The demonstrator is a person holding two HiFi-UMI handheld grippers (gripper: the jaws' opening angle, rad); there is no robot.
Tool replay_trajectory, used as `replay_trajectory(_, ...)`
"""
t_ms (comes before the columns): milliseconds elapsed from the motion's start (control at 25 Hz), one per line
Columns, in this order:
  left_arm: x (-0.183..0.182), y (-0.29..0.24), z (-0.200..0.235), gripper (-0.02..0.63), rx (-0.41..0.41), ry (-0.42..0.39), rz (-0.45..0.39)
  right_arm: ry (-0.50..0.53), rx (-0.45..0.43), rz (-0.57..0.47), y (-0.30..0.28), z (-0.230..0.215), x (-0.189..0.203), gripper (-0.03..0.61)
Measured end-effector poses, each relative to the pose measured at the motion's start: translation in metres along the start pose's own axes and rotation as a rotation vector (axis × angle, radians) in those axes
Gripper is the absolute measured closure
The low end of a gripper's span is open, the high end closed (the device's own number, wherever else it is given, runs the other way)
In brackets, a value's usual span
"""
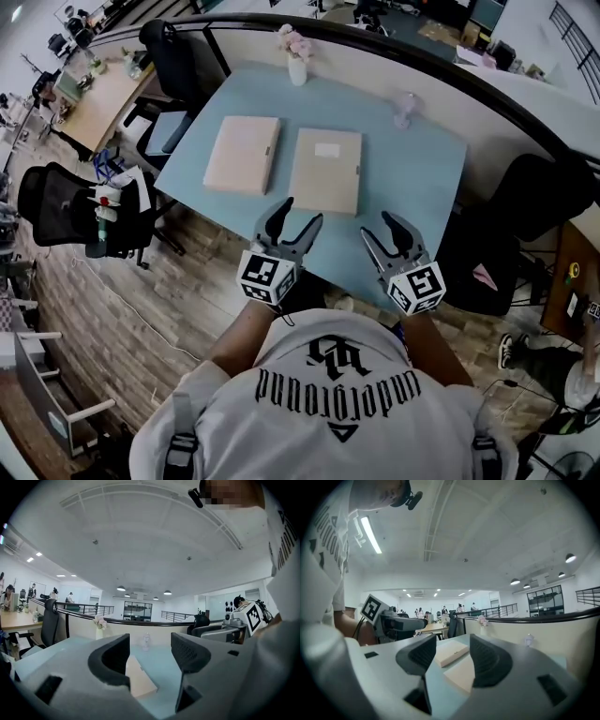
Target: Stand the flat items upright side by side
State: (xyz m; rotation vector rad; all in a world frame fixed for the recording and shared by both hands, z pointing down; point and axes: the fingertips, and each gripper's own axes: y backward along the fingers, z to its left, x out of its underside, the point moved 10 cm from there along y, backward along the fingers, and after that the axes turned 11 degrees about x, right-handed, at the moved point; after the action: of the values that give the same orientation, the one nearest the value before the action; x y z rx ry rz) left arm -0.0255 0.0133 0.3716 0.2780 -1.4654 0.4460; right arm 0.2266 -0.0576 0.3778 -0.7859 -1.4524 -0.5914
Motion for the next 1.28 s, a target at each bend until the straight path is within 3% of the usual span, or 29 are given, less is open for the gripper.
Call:
replay_trajectory(440,0.023,-0.066,0.114,0.325,0.038,0.100,0.137,-0.067,0.070,0.186,-0.109,-0.048,0.030,0.341)
replay_trajectory(640,0.070,-0.097,0.172,0.322,0.061,0.180,0.269,-0.172,0.110,0.293,-0.166,-0.073,0.068,0.338)
replay_trajectory(880,0.136,-0.130,0.227,0.321,0.086,0.267,0.421,-0.221,0.126,0.501,-0.222,-0.098,0.136,0.319)
replay_trajectory(1080,0.193,-0.159,0.263,0.308,0.103,0.350,0.546,-0.277,0.156,0.611,-0.262,-0.123,0.185,0.304)
replay_trajectory(1280,0.239,-0.176,0.285,0.290,0.102,0.503,0.653,-0.355,0.159,0.725,-0.287,-0.138,0.224,0.287)
